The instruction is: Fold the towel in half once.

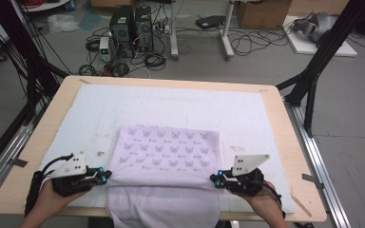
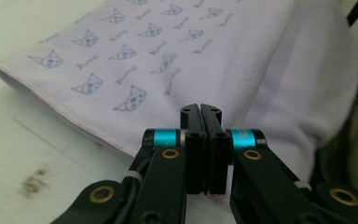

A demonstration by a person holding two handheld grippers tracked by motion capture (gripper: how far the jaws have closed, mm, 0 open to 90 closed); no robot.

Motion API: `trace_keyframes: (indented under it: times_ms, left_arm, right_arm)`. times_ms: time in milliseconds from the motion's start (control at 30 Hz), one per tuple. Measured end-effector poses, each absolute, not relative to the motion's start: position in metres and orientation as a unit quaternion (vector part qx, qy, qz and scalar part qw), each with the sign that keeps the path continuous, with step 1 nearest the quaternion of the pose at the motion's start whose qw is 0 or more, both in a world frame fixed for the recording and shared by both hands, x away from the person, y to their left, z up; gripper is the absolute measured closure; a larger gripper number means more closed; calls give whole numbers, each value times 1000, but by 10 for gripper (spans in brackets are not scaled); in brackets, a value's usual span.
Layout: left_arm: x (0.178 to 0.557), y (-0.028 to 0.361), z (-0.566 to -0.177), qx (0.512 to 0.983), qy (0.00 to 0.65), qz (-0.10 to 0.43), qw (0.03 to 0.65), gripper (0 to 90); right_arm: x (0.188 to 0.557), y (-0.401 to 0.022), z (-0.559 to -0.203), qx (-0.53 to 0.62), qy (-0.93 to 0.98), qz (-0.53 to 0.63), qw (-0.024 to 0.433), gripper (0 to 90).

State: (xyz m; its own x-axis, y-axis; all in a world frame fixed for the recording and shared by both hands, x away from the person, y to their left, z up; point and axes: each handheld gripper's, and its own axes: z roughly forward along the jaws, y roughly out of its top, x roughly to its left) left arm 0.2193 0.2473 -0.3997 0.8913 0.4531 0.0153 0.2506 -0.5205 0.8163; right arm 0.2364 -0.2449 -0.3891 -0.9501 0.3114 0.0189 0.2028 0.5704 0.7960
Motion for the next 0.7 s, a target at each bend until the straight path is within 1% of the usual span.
trace_keyframes:
  times_ms: [100, 167, 233, 300, 333, 500, 700]
  left_arm:
    - [207, 246, -404, 868, 191, 106, 447, 866]
    - [210, 245, -403, 867, 194, 110, 445, 748]
    - [219, 244, -402, 864, 201, 118, 447, 706]
    - [231, 242, -401, 859, 213, 126, 449, 646]
    - [238, 241, -401, 857, 215, 130, 450, 636]
    - [284, 239, -406, 845, 255, 144, 447, 605]
    - [339, 231, -406, 839, 291, 140, 438, 572]
  right_arm:
    - [222, -247, -393, 140, 884, 445, 41, 861]
    - [221, -248, -396, 143, 882, 447, 34, 809]
    - [228, -250, -396, 157, 878, 450, 35, 755]
    - [238, -251, -395, 166, 875, 452, 39, 706]
    - [244, -251, -395, 173, 875, 451, 41, 694]
    - [287, -256, -398, 212, 869, 441, 70, 625]
    - [339, -256, -401, 249, 867, 422, 94, 593]
